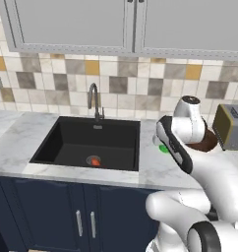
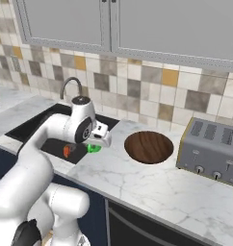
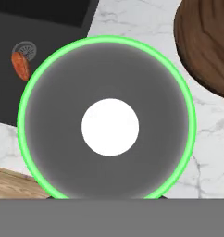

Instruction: Clear the mugs and bowl far away from the sink.

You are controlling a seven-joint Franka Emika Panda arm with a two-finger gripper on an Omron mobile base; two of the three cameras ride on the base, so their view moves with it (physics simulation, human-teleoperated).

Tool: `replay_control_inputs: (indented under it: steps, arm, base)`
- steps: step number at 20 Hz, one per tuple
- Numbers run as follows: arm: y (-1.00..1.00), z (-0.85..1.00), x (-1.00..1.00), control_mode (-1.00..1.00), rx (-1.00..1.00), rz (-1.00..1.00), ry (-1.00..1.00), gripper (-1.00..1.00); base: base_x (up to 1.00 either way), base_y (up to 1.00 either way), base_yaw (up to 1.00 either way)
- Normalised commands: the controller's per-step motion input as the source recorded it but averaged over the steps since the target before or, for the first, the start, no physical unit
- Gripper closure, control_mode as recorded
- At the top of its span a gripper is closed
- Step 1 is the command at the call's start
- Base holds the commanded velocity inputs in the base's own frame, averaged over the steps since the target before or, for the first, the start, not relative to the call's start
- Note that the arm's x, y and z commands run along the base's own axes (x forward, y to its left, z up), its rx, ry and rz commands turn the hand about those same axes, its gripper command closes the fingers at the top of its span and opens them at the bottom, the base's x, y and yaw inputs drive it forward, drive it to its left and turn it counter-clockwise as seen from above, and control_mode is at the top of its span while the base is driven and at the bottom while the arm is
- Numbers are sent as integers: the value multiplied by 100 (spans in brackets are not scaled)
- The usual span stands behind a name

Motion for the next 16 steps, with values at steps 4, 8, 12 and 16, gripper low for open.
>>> replay_control_inputs:
  steps: [4,8,12,16]
  arm:
    - [3,98,-24,-100,0,2,0,100]
    - [0,100,-29,-100,0,1,0,100]
    - [0,85,-84,-100,7,3,0,100]
    - [0,52,-97,-100,2,2,-2,100]
  base:
    - [0,0,0]
    - [0,0,0]
    - [0,0,0]
    - [0,0,0]
